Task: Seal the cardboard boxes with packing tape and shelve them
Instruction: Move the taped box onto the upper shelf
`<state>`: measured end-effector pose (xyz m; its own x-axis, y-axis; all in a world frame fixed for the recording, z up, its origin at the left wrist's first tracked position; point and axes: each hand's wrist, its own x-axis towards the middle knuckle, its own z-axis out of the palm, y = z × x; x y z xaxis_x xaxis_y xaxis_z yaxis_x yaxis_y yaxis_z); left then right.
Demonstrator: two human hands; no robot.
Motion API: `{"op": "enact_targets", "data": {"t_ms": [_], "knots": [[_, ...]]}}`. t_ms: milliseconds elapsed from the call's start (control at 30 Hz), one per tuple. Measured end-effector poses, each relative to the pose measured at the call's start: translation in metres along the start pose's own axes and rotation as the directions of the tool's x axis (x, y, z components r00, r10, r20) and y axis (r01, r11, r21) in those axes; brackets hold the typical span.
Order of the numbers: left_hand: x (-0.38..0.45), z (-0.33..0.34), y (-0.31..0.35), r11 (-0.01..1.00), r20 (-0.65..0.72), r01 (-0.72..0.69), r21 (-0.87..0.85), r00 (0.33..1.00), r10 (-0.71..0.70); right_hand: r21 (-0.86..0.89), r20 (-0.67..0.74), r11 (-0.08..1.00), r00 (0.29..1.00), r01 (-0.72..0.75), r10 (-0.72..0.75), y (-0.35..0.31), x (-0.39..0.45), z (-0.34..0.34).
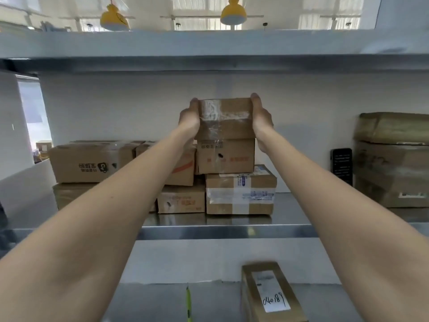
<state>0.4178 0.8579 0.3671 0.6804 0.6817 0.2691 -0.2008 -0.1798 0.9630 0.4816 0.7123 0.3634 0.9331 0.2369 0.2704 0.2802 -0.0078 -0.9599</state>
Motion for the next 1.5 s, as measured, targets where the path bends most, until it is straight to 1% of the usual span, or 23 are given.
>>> {"op": "enact_targets", "data": {"t_ms": [200,267,367,533,700,867,933,967,1000,1067,1100,1133,1167,1200,1233,1267,1300,1333,1400,1433,1467,1500], "knots": [[-0.011,0.007,-0.013,0.995,-0.063,-0.061,-0.076,0.996,0.056,0.022,-0.019,0.999,0.999,0.044,-0.043,0.007,-0.004,0.0],[-0.015,0.008,-0.017,0.992,-0.051,-0.06,-0.111,0.997,0.054,0.032,-0.037,0.998,0.998,0.051,-0.05,0.01,-0.005,0.0],[-0.022,0.007,-0.018,0.988,-0.006,-0.013,-0.156,1.0,0.012,0.039,-0.065,0.998,0.997,0.049,-0.046,0.012,-0.007,-0.002],[-0.021,0.008,-0.019,0.992,0.034,0.019,-0.127,0.999,-0.014,0.086,-0.073,0.996,0.997,0.006,0.0,0.016,-0.01,-0.011],[-0.012,0.018,-0.025,0.99,0.093,0.041,-0.139,0.995,-0.028,0.084,-0.08,0.997,0.997,-0.003,0.009,0.016,-0.008,-0.022],[-0.013,0.019,-0.024,0.988,0.116,0.039,-0.147,0.993,-0.022,0.101,-0.021,0.995,1.0,-0.02,0.022,0.02,-0.012,-0.022],[-0.014,0.016,-0.023,0.982,0.099,0.033,-0.187,0.995,-0.015,0.131,-0.031,0.991,0.999,-0.011,0.015,0.02,-0.015,-0.021],[-0.016,0.014,-0.023,0.978,0.067,0.018,-0.206,0.998,-0.004,0.153,-0.052,0.988,0.999,0.002,0.006,0.022,-0.015,-0.021],[-0.023,0.012,-0.022,0.974,0.028,-0.035,-0.223,0.999,0.042,0.179,-0.083,0.984,0.997,0.022,-0.007,0.024,-0.016,-0.023],[-0.047,0.011,-0.031,0.945,-0.096,-0.211,-0.249,0.977,0.193,0.235,-0.156,0.968,0.987,0.086,-0.05,0.03,-0.025,-0.026],[-0.067,0.01,-0.041,0.914,-0.186,-0.319,-0.252,0.943,0.278,0.261,-0.209,0.956,0.974,0.136,-0.081,0.036,-0.032,-0.027],[-0.087,0.008,-0.054,0.874,-0.289,-0.424,-0.239,0.89,0.353,0.284,-0.281,0.938,0.953,0.196,-0.114,0.045,-0.042,-0.028],[-0.108,0.006,-0.069,0.829,-0.38,-0.518,-0.21,0.825,0.419,0.293,-0.368,0.917,0.917,0.269,-0.152,0.055,-0.052,-0.029],[-0.128,0.006,-0.087,0.791,-0.429,-0.585,-0.179,0.77,0.472,0.267,-0.466,0.898,0.863,0.349,-0.196,0.067,-0.062,-0.03],[-0.144,0.007,-0.11,0.774,-0.422,-0.615,-0.151,0.748,0.512,0.21,-0.555,0.885,0.796,0.416,-0.242,0.082,-0.072,-0.031],[-0.162,0.009,-0.135,0.785,-0.365,-0.605,-0.135,0.767,0.528,0.138,-0.619,0.88,0.733,0.455,-0.282,0.101,-0.082,-0.032],[-0.176,0.012,-0.164,0.814,-0.279,-0.568,-0.123,0.807,0.521,0.074,-0.653,0.879,0.689,0.472,-0.314,0.122,-0.096,-0.032],[-0.189,0.015,-0.192,0.848,-0.185,-0.52,-0.103,0.847,0.498,0.029,-0.658,0.884,0.675,0.467,-0.335,0.145,-0.109,-0.031],[-0.205,0.021,-0.244,0.911,-0.039,-0.411,-0.023,0.911,0.41,-0.036,-0.625,0.912,0.703,0.409,-0.34,0.195,-0.14,-0.029],[-0.207,0.025,-0.266,0.93,0.011,-0.366,0.026,0.93,0.366,-0.056,-0.607,0.935,0.731,0.351,-0.311,0.222,-0.153,-0.029],[-0.206,0.029,-0.282,0.935,0.064,-0.343,0.083,0.939,0.339,-0.051,-0.597,0.961,0.763,0.273,-0.249,0.248,-0.164,-0.03],[-0.204,0.033,-0.293,0.927,0.124,-0.342,0.151,0.937,0.326,-0.023,-0.595,0.984,0.789,0.178,-0.157,0.271,-0.175,-0.032]]}}
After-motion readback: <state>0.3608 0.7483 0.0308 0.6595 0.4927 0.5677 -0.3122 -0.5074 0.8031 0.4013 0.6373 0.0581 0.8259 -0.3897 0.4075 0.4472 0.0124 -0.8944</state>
